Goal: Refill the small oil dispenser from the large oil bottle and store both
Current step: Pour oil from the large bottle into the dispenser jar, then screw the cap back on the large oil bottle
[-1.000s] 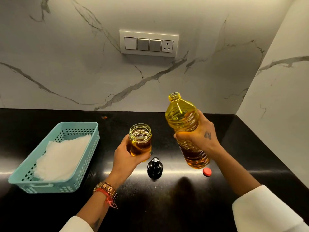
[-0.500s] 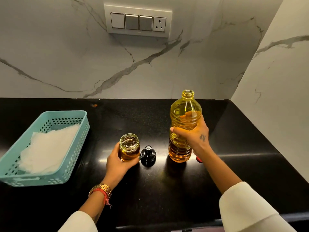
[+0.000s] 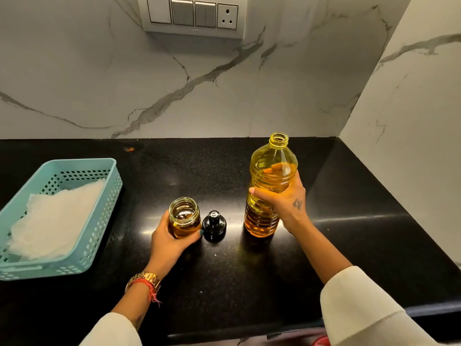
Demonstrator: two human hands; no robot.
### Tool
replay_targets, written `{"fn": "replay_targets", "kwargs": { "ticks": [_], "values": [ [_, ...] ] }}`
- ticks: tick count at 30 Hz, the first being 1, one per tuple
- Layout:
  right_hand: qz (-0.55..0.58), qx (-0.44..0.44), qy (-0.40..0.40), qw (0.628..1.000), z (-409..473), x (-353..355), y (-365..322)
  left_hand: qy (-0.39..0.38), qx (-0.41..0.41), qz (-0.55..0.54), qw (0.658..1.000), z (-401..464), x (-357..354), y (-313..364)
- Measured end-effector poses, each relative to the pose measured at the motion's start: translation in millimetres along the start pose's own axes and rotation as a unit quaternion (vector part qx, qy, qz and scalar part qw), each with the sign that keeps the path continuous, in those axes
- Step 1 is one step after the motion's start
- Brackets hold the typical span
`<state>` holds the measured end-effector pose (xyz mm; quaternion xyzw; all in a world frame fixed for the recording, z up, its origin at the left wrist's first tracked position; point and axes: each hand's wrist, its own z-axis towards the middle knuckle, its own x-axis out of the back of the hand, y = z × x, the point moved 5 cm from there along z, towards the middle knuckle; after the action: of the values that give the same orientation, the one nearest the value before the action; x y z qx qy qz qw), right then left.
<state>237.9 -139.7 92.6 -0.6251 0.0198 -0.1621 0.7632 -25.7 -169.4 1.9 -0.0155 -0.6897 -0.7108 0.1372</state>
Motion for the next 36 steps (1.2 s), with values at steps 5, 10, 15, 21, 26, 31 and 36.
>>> {"fn": "replay_targets", "kwargs": {
  "ticks": [5,10,15,21,26,31,36],
  "values": [
    [0.018,-0.013,-0.002,1.0,0.6,3.5,5.6,0.001,0.002,-0.001,1.0,0.1,0.3,-3.5],
    [0.025,-0.02,-0.014,0.999,-1.3,5.1,7.7,-0.011,0.0,-0.001,1.0,2.2,0.7,-6.8],
    [0.017,-0.026,-0.033,0.999,-3.5,6.7,3.5,-0.027,-0.004,-0.004,1.0,1.3,-0.8,-6.4],
    [0.007,-0.042,-0.176,0.983,-2.5,18.5,0.4,0.017,-0.051,-0.002,0.999,-1.1,12.0,18.8],
    [-0.011,-0.039,-0.155,0.987,3.2,57.9,-13.5,0.066,-0.213,0.053,0.973,-4.8,6.5,84.6],
    [-0.137,-0.042,-0.082,0.986,1.9,80.1,8.6,-0.044,-0.248,0.028,0.967,-6.7,-53.0,125.8],
    [-0.302,-0.114,-0.107,0.94,-7.4,73.5,63.4,-0.16,-0.161,0.071,0.971,1.2,-110.8,113.4]
  ]
}}
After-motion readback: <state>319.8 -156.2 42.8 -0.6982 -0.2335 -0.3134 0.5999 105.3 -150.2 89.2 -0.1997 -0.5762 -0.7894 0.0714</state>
